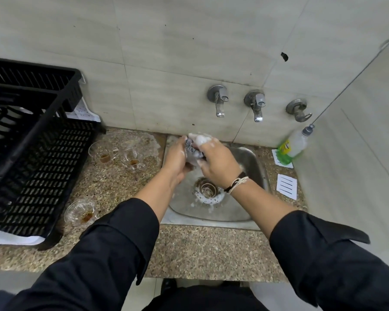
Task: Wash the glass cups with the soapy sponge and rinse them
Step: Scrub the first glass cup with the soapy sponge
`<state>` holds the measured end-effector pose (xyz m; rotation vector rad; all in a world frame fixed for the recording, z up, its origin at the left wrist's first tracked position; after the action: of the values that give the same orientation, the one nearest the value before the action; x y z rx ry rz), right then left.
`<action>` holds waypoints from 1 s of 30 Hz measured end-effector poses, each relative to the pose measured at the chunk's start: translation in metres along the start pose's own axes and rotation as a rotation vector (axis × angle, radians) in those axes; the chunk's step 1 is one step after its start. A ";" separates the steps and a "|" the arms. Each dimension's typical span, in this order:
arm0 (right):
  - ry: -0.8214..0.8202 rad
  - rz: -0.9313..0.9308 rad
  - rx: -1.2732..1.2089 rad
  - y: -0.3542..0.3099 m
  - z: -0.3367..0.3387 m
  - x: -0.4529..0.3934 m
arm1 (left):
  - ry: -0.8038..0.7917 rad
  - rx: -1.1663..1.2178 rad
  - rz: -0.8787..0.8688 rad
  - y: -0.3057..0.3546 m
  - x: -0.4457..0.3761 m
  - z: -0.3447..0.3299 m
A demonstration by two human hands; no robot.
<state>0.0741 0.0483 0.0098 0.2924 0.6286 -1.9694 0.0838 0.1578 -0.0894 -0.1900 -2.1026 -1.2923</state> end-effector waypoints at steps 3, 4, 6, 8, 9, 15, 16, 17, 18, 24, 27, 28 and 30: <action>0.281 -0.133 -0.042 0.016 0.029 0.002 | 0.008 -0.075 -0.024 0.014 0.002 -0.002; 0.305 -0.116 -0.034 0.017 0.034 -0.001 | 0.019 -0.100 -0.034 0.016 0.001 -0.001; 0.232 -0.028 0.014 0.011 0.034 -0.010 | 0.021 -0.137 -0.056 0.021 0.005 -0.003; 0.287 0.014 0.029 0.008 0.042 -0.012 | 0.008 -0.144 -0.052 0.021 0.007 -0.003; 0.343 0.005 0.027 0.008 0.049 -0.013 | 0.002 -0.132 -0.032 0.020 0.009 -0.003; -0.104 -0.007 0.090 0.009 0.015 -0.017 | -0.102 0.063 0.092 -0.004 0.010 -0.003; -0.157 0.045 0.081 0.001 0.006 -0.014 | -0.109 0.092 0.081 -0.006 0.010 -0.002; -0.212 0.110 0.092 -0.006 -0.002 -0.012 | -0.130 0.104 0.066 -0.008 0.008 -0.003; -0.275 0.177 0.134 -0.014 -0.009 -0.009 | -0.159 0.108 0.055 -0.010 0.005 -0.003; -0.121 -0.206 0.045 0.035 0.012 -0.009 | -0.071 0.047 -0.001 -0.002 0.011 -0.014; -0.218 0.043 0.121 0.011 0.010 -0.010 | -0.054 -0.006 -0.026 0.001 0.015 -0.021; -0.257 0.155 0.156 0.004 0.007 -0.007 | -0.075 0.004 -0.028 0.000 0.016 -0.023; -0.229 0.095 0.111 0.016 0.009 -0.003 | -0.094 0.021 -0.008 -0.006 0.016 -0.028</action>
<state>0.0905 0.0398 0.0137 0.1578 0.3530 -1.9147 0.0813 0.1278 -0.0756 -0.2384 -2.1973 -1.2877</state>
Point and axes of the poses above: each hand's wrist, its own x-axis away from the middle knuckle, its own z-axis out of the back of the hand, y = z × x, the point moved 6 cm from there along -x, towards the middle knuckle, and after that the axes turned 10 degrees about z, right-handed, at the moved point
